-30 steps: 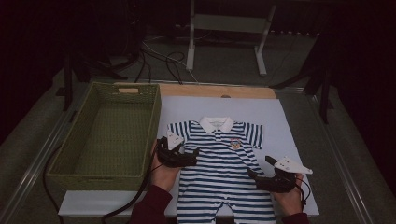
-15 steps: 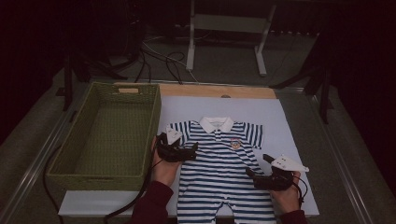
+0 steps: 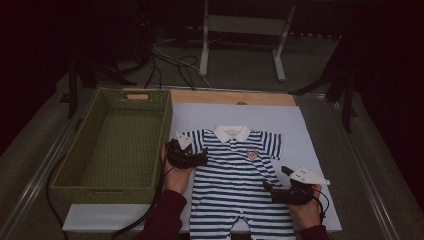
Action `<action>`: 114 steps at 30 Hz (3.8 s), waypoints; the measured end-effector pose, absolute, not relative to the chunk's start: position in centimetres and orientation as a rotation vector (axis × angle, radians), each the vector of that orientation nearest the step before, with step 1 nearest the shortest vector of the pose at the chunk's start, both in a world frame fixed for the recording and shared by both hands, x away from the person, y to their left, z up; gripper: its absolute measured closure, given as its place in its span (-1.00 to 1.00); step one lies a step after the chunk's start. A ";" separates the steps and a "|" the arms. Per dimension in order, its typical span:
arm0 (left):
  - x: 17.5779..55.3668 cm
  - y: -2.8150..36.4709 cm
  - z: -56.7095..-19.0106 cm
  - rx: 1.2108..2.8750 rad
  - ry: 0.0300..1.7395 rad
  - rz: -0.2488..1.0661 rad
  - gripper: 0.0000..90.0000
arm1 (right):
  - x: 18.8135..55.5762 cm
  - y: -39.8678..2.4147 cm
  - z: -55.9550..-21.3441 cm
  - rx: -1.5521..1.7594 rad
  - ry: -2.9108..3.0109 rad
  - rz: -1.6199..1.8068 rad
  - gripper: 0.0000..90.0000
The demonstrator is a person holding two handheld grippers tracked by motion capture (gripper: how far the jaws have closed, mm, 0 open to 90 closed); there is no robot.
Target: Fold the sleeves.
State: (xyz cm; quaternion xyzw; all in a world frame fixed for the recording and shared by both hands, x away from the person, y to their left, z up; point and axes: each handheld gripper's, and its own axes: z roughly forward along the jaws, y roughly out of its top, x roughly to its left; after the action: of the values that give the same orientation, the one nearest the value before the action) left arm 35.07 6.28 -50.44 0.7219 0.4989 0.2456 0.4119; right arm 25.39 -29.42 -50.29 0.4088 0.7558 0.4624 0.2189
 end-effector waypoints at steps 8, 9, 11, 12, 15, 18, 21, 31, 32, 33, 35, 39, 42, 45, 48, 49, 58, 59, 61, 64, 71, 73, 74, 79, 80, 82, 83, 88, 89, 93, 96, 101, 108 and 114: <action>35.0 5.9 -50.1 1.816 1.259 0.630 -0.93 | 25.4 -29.5 -50.3 1.131 2.092 1.282 -0.81; 34.9 5.9 -50.0 1.816 1.252 0.627 -0.93 | 25.4 -29.5 -50.3 1.129 2.092 1.283 -0.81; 34.9 5.9 -49.9 1.807 1.255 0.608 -0.93 | 25.4 -29.5 -50.3 1.130 2.092 1.282 -0.81; 34.9 5.9 -49.8 1.801 1.261 0.603 -0.94 | 25.4 -29.5 -50.3 1.130 2.094 1.280 -0.81; 34.7 5.4 -48.9 1.817 1.236 0.601 -0.95 | 25.4 -29.4 -50.3 1.127 2.097 1.277 -0.81; 35.0 4.9 -47.8 1.824 1.215 0.571 -0.97 | 25.4 -29.5 -50.3 1.128 2.096 1.276 -0.81; 35.7 5.2 -47.6 1.795 1.251 0.558 -0.96 | 25.4 -29.5 -50.3 1.128 2.093 1.279 -0.81; 37.4 5.7 -49.8 1.790 1.388 0.498 -0.84 | 25.4 -29.5 -50.3 1.130 2.096 1.281 -0.81; 37.5 5.6 -49.9 1.795 1.395 0.498 -0.83 | 25.4 -29.5 -50.3 1.130 2.097 1.279 -0.81; 37.6 5.6 -50.2 1.800 1.412 0.500 -0.80 | 25.4 -29.5 -50.3 1.130 2.097 1.282 -0.81; 37.8 5.6 -50.7 1.797 1.455 0.515 -0.74 | 25.4 -29.5 -50.3 1.130 2.097 1.282 -0.81; 38.0 5.8 -51.6 1.795 1.521 0.534 -0.52 | 25.4 -29.5 -50.3 1.130 2.099 1.284 -0.80; 38.0 6.0 -52.0 1.797 1.553 0.557 -0.32 | 25.4 -29.5 -50.3 1.129 2.100 1.284 -0.80; 37.9 6.1 -52.2 1.801 1.580 0.571 -0.10 | 25.4 -29.5 -50.3 1.129 2.099 1.287 -0.80; 37.9 6.2 -52.3 1.798 1.596 0.578 0.03 | 25.4 -29.5 -50.3 1.129 2.100 1.286 -0.80; 37.9 6.2 -52.4 1.801 1.597 0.579 0.08 | 25.4 -29.5 -50.3 1.128 2.100 1.287 -0.80; 37.8 6.0 -52.6 1.822 1.620 0.622 0.17 | 25.4 -29.5 -50.3 1.127 2.104 1.287 -0.80; 37.7 6.0 -52.6 1.832 1.620 0.634 0.17 | 25.4 -29.5 -50.3 1.127 2.105 1.287 -0.80; 37.6 5.8 -52.7 1.837 1.627 0.658 0.16 | 25.4 -29.5 -50.3 1.129 2.106 1.287 -0.80; 37.5 5.9 -52.7 1.825 1.650 0.661 0.08 | 25.4 -29.5 -50.3 1.129 2.104 1.287 -0.80; 37.6 5.8 -52.6 1.817 1.676 0.658 0.08 | 25.4 -29.6 -50.3 1.131 2.105 1.287 -0.80; 37.6 5.8 -52.6 1.814 1.679 0.654 0.14 | 25.4 -29.6 -50.3 1.131 2.106 1.286 -0.80; 37.5 5.9 -52.5 1.815 1.678 0.651 0.23 | 25.4 -29.6 -50.3 1.130 2.108 1.282 -0.77; 37.4 5.8 -52.5 1.814 1.662 0.627 0.60 | 25.4 -29.5 -50.4 1.125 2.117 1.274 -0.76; 37.4 5.8 -52.5 1.819 1.654 0.625 0.68 | 25.4 -29.5 -50.4 1.125 2.116 1.274 -0.76; 37.4 5.7 -52.5 1.816 1.650 0.619 0.82 | 25.4 -29.5 -50.4 1.125 2.116 1.275 -0.76; 37.4 5.7 -52.5 1.805 1.648 0.600 0.90 | 25.4 -29.5 -50.4 1.128 2.114 1.279 -0.76; 37.4 6.2 -52.4 1.756 1.655 0.553 0.94 | 25.4 -29.6 -50.4 1.130 2.112 1.279 -0.76; 37.4 6.2 -52.4 1.752 1.650 0.560 0.94 | 25.4 -29.6 -50.4 1.131 2.114 1.279 -0.76; 37.4 6.1 -51.9 1.745 1.633 0.573 0.94 | 25.4 -29.6 -50.4 1.132 2.113 1.281 -0.76; 37.4 6.1 -51.6 1.732 1.624 0.579 0.94 | 25.4 -29.6 -50.4 1.131 2.114 1.280 -0.76; 37.4 6.2 -50.9 1.737 1.606 0.612 0.94 | 25.4 -29.6 -50.4 1.132 2.114 1.281 -0.76; 37.2 6.0 -50.4 1.724 1.564 0.592 0.94 | 25.4 -29.6 -50.4 1.132 2.114 1.279 -0.76; 37.1 5.5 -49.7 1.718 1.500 0.557 0.94 | 25.4 -29.6 -50.4 1.131 2.115 1.278 -0.76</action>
State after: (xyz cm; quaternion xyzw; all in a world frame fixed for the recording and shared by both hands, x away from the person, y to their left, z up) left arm 37.09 5.50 -49.68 0.6748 0.5892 0.2187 0.3867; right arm 25.44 -29.60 -50.41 0.4069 0.7609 0.4597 0.2101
